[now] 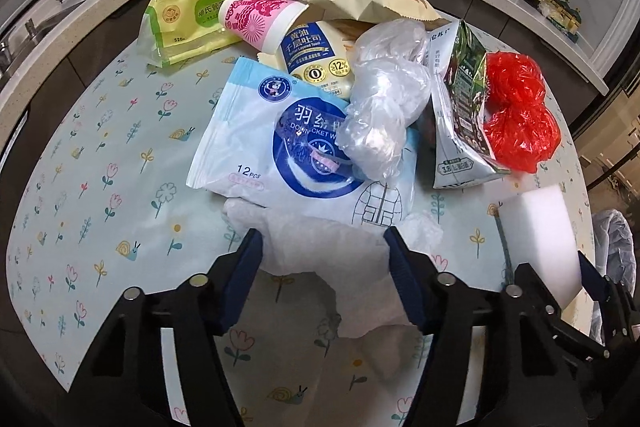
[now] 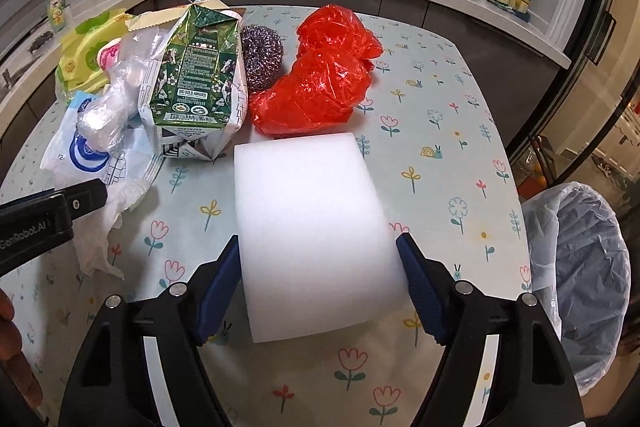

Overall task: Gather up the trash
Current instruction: 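Grasp the white sponge block with the right gripper while the left gripper grasps the white tissue, then carry the sponge to the bin and release it with the right gripper while the left carries the tissue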

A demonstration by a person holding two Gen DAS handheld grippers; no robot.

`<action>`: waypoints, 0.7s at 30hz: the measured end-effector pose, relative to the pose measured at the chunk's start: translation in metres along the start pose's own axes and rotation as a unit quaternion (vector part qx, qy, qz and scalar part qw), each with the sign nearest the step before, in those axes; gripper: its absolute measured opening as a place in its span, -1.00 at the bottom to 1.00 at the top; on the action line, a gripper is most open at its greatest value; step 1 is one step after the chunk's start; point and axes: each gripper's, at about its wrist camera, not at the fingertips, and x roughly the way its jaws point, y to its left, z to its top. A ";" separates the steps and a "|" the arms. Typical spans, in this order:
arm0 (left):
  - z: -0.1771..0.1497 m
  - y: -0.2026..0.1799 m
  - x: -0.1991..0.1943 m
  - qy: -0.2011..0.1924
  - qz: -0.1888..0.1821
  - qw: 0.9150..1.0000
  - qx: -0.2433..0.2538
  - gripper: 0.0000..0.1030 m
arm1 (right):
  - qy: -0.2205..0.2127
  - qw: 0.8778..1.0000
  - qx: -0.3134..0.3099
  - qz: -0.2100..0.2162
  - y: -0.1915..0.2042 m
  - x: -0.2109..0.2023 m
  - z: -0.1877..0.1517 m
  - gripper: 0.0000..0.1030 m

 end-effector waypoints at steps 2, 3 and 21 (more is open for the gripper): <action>-0.005 -0.001 -0.003 0.001 0.003 1.000 0.007 -0.29 | -0.002 1.000 -0.002 -0.001 -0.001 -0.006 -0.005 0.40; -0.007 -0.001 -0.005 0.002 0.002 1.000 0.010 -0.42 | -0.003 1.000 -0.002 -0.002 -0.002 -0.010 -0.007 0.40; -0.041 -0.022 -0.083 -0.042 -0.012 0.998 0.045 -0.74 | -0.055 0.998 0.036 0.008 -0.041 -0.089 -0.035 0.40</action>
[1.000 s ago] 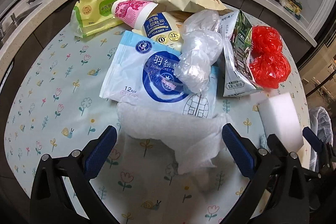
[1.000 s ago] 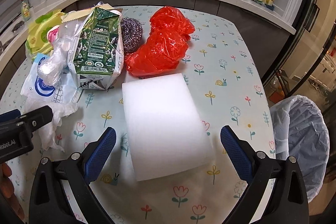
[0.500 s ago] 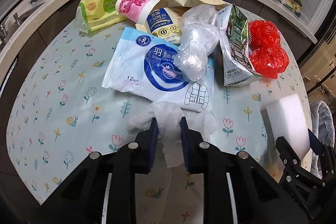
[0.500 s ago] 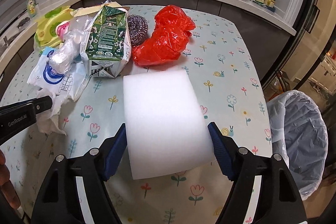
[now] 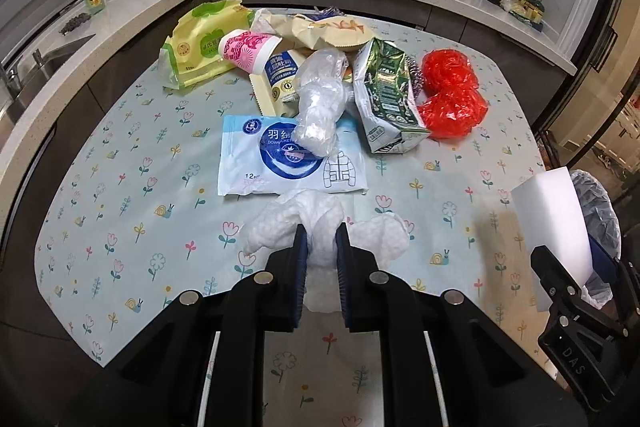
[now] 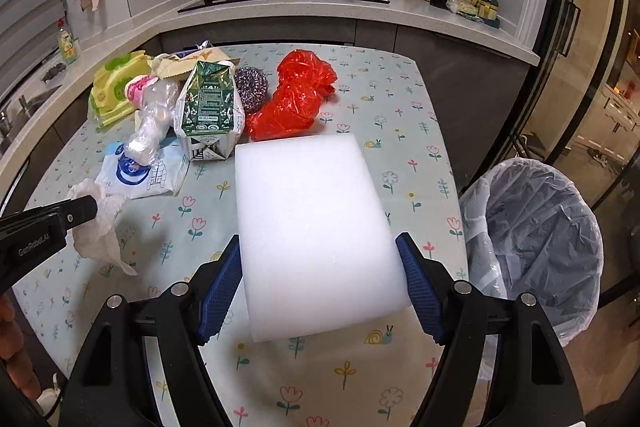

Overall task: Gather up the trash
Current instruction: 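Carry the sponge to the bin and release it with the right gripper while the left carries the tissue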

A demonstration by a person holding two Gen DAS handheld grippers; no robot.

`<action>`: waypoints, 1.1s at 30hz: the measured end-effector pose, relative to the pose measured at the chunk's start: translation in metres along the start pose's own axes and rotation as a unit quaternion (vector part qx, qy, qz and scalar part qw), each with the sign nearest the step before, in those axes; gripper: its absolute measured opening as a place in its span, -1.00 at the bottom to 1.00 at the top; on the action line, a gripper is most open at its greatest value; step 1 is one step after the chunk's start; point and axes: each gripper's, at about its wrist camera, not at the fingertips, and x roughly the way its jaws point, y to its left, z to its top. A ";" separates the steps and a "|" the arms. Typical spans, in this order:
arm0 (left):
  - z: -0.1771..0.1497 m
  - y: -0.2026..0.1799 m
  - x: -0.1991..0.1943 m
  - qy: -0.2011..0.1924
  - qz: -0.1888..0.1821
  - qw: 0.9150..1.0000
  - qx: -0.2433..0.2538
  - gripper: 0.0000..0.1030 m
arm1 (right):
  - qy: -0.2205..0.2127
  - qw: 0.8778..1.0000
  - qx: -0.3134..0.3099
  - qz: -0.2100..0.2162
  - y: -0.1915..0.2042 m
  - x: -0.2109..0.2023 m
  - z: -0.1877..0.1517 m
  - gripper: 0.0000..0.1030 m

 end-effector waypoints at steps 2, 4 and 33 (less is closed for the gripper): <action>-0.001 -0.009 -0.010 -0.009 -0.004 1.000 0.007 -0.74 | -0.009 1.000 0.006 -0.002 -0.007 -0.008 0.000 0.40; -0.001 -0.017 -0.019 -0.018 -0.009 1.000 0.014 -0.74 | -0.016 1.000 0.013 -0.005 -0.014 -0.015 0.000 0.40; -0.002 -0.012 -0.038 -0.033 -0.019 0.999 0.021 -0.75 | -0.031 0.995 0.082 -0.046 -0.077 -0.033 -0.016 0.40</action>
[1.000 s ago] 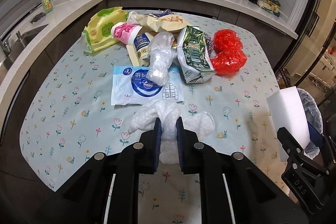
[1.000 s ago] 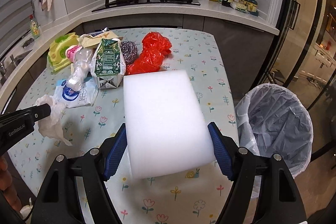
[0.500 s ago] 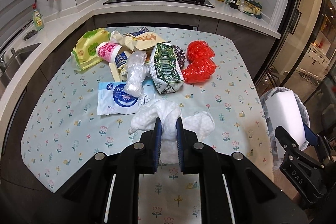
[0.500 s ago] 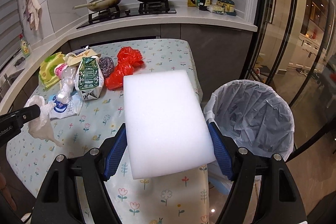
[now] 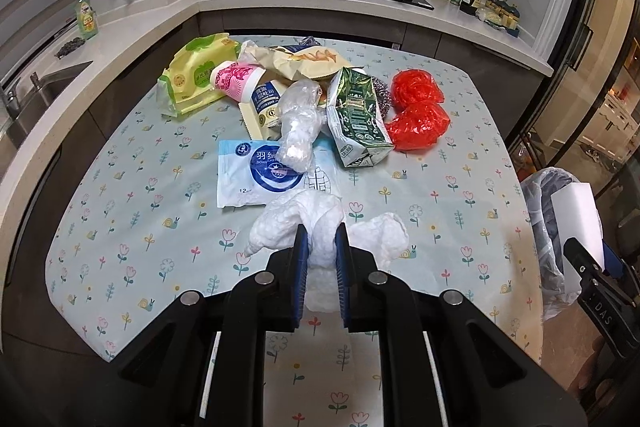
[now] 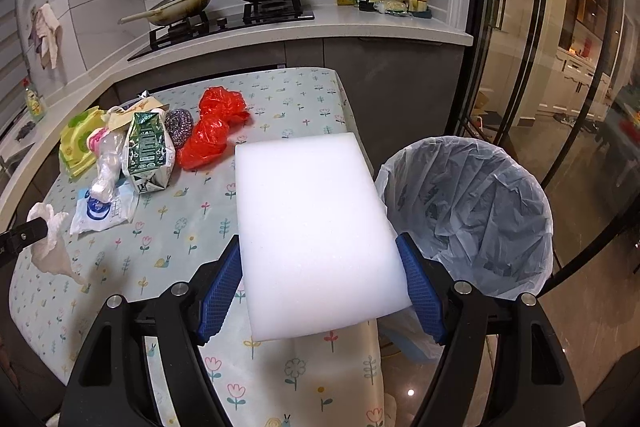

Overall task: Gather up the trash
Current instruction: 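Carry the sponge to the bin and release it with the right gripper while the left carries the tissue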

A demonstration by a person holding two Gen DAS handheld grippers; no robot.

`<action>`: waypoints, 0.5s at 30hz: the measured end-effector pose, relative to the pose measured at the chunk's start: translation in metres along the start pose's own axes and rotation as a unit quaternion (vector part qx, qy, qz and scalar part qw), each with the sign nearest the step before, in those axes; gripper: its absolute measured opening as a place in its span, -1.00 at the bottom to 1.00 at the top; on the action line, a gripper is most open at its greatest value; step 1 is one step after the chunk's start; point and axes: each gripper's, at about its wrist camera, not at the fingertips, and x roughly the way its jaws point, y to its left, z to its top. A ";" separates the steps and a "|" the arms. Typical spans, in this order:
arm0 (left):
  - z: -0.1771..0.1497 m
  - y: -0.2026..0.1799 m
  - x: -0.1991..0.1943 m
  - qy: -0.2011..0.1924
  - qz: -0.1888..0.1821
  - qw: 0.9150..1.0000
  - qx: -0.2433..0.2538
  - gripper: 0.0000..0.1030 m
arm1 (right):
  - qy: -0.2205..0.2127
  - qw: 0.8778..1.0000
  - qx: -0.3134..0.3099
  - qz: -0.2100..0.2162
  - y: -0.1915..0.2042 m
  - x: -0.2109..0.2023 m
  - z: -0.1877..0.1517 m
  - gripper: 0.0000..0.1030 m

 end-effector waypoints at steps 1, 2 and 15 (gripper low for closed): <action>0.002 -0.004 0.000 -0.001 -0.001 1.000 0.005 -0.75 | -0.002 1.000 0.001 -0.003 -0.003 0.000 0.001 0.40; 0.003 -0.009 0.000 -0.003 -0.003 1.000 0.012 -0.75 | -0.005 1.000 0.004 -0.007 -0.007 -0.001 0.003 0.40; 0.024 -0.188 0.012 -0.009 -0.164 0.974 0.158 -0.75 | 0.012 0.987 0.098 -0.124 -0.122 0.015 0.003 0.40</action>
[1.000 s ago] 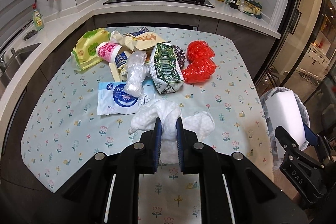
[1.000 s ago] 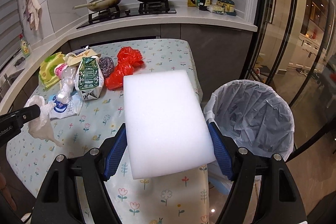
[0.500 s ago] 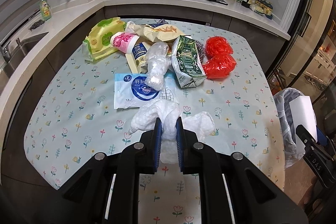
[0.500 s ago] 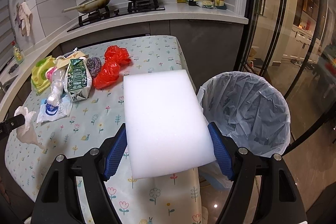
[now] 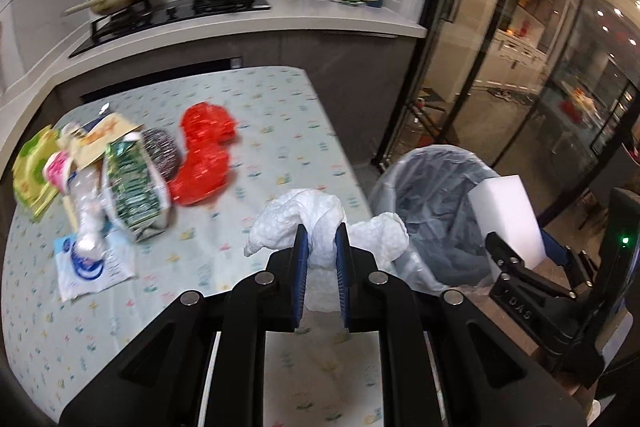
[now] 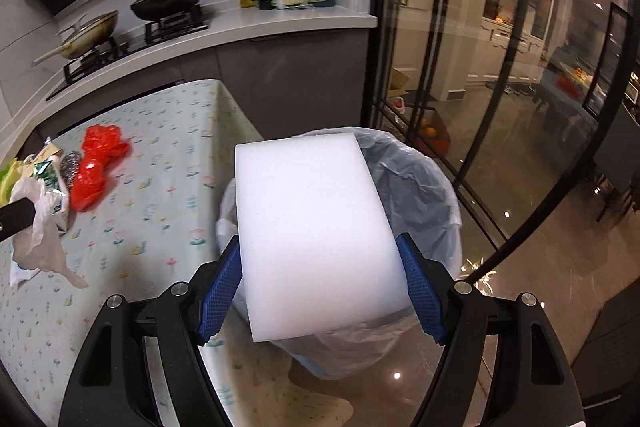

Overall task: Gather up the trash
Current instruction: 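Carry the sponge to the bin and release it with the right gripper while the left carries the tissue, then release the white tissue into the bin with the left gripper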

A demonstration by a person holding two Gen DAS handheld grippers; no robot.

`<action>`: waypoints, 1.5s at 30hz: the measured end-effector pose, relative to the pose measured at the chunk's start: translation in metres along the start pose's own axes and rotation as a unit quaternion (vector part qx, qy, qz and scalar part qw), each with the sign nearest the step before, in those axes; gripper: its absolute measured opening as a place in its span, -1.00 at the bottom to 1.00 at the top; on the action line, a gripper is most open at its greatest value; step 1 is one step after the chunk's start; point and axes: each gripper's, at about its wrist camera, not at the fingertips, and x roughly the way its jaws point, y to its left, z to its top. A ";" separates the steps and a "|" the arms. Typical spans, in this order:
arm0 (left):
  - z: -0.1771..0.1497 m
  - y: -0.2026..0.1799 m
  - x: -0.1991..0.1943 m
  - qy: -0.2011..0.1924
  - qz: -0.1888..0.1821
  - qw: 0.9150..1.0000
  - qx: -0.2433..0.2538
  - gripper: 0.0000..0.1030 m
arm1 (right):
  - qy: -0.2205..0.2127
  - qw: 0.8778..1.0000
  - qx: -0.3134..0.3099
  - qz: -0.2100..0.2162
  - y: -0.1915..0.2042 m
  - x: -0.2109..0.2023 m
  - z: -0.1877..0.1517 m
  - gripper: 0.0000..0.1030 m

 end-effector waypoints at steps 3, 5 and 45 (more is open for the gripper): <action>0.010 -0.032 0.020 0.006 -0.036 0.999 0.025 -0.74 | 0.003 1.000 0.015 -0.019 -0.018 0.008 0.003 0.40; 0.014 -0.047 0.035 0.014 -0.054 0.998 0.037 -0.74 | 0.004 0.999 0.019 -0.027 -0.026 0.015 0.005 0.40; 0.005 0.108 0.005 -0.008 0.065 0.991 -0.116 0.36 | -0.033 0.997 -0.034 0.061 0.075 -0.032 0.010 0.65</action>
